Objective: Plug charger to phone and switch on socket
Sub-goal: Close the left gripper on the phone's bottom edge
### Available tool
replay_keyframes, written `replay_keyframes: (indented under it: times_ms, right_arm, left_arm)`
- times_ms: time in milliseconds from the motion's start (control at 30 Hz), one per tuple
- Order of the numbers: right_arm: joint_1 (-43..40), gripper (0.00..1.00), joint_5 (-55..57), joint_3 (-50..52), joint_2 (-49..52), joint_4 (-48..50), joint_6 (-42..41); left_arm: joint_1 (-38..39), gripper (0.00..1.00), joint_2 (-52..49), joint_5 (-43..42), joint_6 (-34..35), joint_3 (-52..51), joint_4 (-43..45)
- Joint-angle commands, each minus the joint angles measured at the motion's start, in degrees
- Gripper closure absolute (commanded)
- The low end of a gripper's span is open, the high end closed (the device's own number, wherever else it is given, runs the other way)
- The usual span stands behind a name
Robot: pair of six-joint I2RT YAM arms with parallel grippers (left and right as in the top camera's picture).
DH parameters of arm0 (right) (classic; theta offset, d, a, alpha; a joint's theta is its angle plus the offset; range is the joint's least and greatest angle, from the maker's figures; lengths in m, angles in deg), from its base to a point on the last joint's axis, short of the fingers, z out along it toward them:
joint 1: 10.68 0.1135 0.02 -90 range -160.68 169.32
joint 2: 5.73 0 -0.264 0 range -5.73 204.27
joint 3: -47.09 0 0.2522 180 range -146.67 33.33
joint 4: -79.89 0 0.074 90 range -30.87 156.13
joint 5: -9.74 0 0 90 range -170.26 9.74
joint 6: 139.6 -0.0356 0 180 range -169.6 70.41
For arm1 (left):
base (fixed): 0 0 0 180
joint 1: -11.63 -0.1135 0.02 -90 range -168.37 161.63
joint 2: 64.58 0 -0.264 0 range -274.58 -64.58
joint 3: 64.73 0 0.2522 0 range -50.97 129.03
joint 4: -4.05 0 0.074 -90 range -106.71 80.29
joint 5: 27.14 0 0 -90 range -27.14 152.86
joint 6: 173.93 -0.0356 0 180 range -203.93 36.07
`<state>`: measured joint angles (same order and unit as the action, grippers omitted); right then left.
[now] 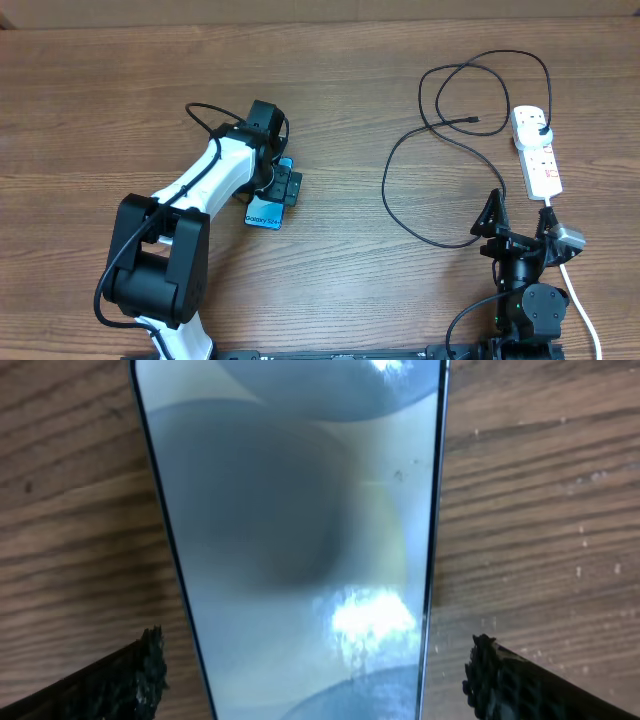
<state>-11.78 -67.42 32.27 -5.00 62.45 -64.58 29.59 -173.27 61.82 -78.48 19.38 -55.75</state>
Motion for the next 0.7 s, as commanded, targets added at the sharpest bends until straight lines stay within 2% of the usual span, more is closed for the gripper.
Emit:
replay_keyframes:
  times_ms: [0,433,667]
  right_arm:
    - [-0.2,0.0,0.0,0.6,-0.5,0.3,0.3]
    - [-0.2,0.0,0.0,0.6,-0.6,0.3,0.3]
    - [-0.2,0.0,0.0,0.6,-0.6,0.3,0.3]
  left_arm:
    - [0.0,0.0,-0.4,0.2,1.0,-2.1,1.4]
    - [0.0,0.01,-1.1,0.7,2.7,-2.3,5.1]
    - [0.0,0.0,-7.1,2.7,2.9,-2.3,6.5]
